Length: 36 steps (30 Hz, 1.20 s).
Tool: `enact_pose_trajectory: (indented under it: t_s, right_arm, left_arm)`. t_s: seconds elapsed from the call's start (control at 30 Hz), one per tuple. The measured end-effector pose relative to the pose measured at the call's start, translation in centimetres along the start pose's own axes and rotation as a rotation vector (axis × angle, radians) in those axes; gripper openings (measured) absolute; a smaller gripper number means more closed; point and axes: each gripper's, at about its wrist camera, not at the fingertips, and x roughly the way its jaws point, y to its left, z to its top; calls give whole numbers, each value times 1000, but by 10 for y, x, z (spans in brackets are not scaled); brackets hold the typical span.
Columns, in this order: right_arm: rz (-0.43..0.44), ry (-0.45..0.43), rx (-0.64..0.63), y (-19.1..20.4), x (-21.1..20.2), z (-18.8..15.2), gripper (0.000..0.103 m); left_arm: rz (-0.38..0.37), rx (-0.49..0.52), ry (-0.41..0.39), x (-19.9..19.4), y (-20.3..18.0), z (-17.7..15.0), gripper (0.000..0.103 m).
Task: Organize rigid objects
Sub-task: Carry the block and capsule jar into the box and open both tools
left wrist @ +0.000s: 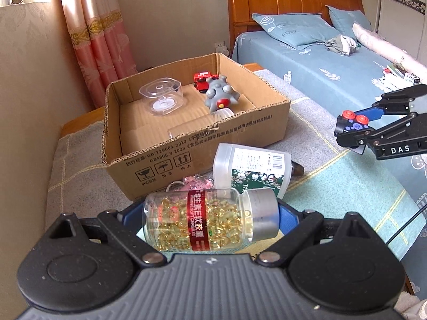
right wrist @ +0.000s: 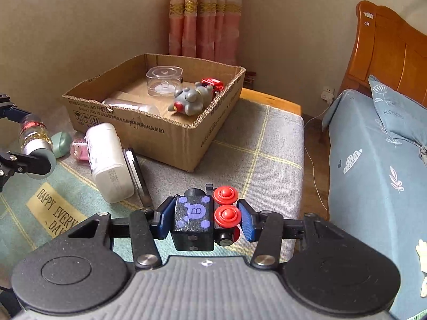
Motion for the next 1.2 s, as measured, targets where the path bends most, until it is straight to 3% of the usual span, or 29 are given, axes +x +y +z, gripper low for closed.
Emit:
enact_pose_trajectory:
  t_s: [0.3, 0.63, 0.7, 0.77, 0.8, 1.2]
  right_arm:
    - [34, -99, -68, 15, -6, 60, 55]
    - [31, -120, -72, 27, 36, 120, 55]
    - [34, -102, -68, 28, 43, 121, 68]
    - [34, -107, -51, 30, 43, 117, 97]
    - [47, -111, -48, 30, 41, 113, 100]
    - [-20, -31, 3, 39, 18, 72, 103]
  left_arm:
    - [6, -24, -27, -13, 9, -5, 94]
    - [59, -87, -36, -24, 37, -16, 94]
    - [69, -100, -36, -26, 42, -18, 94]
    - [76, -109, -37, -27, 47, -19, 94]
    - [78, -112, -38, -27, 49, -20, 94]
    - [62, -63, -52, -18, 51, 10, 94]
